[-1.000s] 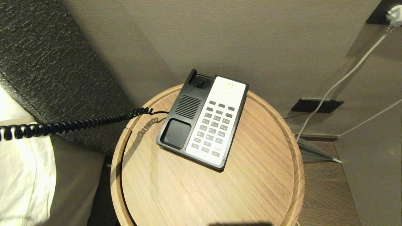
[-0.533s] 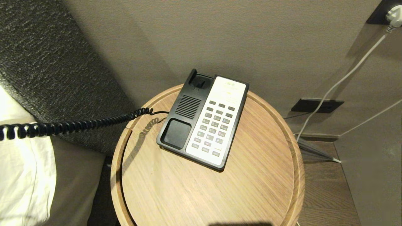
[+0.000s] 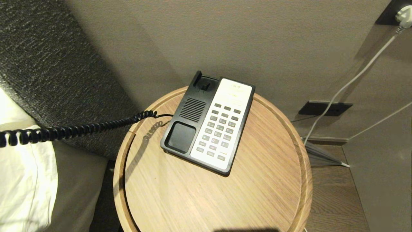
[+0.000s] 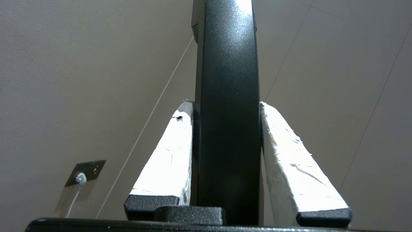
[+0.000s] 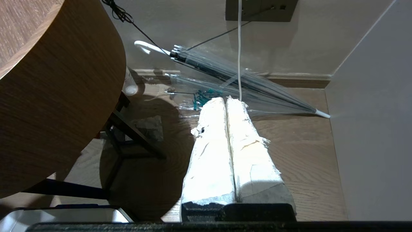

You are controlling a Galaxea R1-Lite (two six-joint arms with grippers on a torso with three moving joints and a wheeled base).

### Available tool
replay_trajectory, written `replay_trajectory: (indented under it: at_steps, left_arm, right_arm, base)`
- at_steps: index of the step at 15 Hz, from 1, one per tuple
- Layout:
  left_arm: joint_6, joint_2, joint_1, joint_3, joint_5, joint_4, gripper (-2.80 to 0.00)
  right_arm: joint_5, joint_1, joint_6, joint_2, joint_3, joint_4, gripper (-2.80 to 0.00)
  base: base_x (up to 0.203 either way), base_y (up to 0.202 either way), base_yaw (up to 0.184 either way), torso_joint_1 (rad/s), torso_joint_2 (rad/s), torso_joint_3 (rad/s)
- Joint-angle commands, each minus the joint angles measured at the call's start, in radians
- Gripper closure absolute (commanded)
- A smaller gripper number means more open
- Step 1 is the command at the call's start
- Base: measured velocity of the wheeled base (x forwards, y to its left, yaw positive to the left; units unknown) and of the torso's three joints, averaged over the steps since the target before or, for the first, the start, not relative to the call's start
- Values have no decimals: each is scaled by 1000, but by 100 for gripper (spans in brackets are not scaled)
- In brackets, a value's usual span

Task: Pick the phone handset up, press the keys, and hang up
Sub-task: Dial the number

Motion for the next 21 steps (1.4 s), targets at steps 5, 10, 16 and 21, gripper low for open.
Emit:
replay_trajectory:
  at_steps: [5, 10, 16, 21]
  left_arm:
    - [-60, 99, 1, -11, 109, 1, 0]
    - [-101, 148, 8, -10, 201, -2, 0]
    - [-49, 134, 18, 11, 215, -5, 0]
    - [-57, 132, 18, 19, 233, -6, 0]
  right_arm:
    - [5, 0, -24, 1, 21, 2, 0]
    - [95, 0, 3, 1, -173, 95, 0]
    - [372, -1, 128, 199, -760, 523, 0]
    - [545, -2, 81, 859, -876, 461, 0]
  base:
    - [0, 0, 0, 0, 0, 0]
    - [0, 0, 0, 0, 0, 0]
    - [0, 0, 0, 0, 0, 0]
    - [0, 0, 0, 0, 0, 0]
